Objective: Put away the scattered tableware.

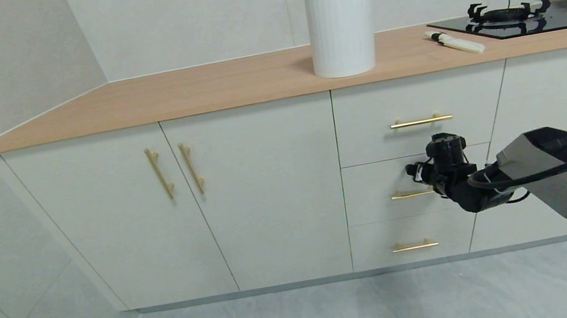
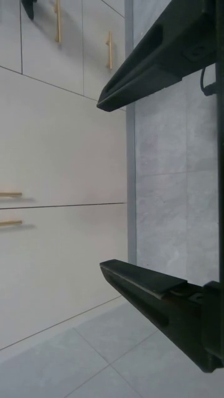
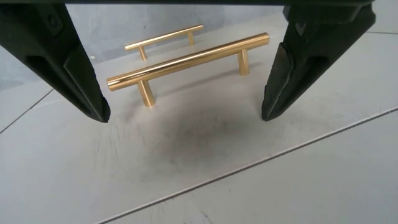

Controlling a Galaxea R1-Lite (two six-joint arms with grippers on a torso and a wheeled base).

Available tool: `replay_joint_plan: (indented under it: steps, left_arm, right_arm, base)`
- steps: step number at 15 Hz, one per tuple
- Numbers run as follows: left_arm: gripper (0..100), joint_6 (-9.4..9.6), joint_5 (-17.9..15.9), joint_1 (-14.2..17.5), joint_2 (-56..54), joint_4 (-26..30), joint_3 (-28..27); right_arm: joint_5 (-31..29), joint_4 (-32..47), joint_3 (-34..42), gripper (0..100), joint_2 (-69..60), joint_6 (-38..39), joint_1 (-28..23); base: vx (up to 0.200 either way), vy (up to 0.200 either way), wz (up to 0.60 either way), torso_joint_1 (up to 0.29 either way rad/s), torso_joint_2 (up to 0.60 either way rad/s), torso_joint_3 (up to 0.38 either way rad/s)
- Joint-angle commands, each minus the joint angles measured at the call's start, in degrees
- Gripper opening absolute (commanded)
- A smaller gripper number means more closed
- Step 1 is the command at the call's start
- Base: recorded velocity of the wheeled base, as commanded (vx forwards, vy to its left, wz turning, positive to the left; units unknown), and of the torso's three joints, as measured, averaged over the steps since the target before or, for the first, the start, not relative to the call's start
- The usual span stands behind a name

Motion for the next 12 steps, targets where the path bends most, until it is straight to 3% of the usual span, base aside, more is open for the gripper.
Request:
replay_joint_plan:
  steps: [1,5,9,12]
  left_arm:
    - [100,-0.01,0.0,0.1,0.1,0.0,0.0]
    - [100,-0.01,0.0,0.0,0.1,0.0,0.1]
    - [100,-0.01,0.0,0.1,0.1,0.0,0.0]
    - [100,-0.01,0.0,0.1,0.1,0.0,0.0]
  right_arm:
    - [0.1,-0.1,4.6,100,-3.8,0.3,0.3]
    - [0.8,-0.3,28.2,100,-24.0,0.1,1.6]
    - [0.0,0.1,50.0,100,-54.5,-0.6,3.7]
    - [-0.1,0.4,62.8,100,-76.7,-6.1,4.1]
  base:
    - [0.000,0.000,0.00,0.000,0.00,0.000]
    - [0.000,0.000,0.00,0.000,0.00,0.000]
    - [0.000,0.000,0.00,0.000,0.00,0.000]
    - [0.000,0.000,0.00,0.000,0.00,0.000]
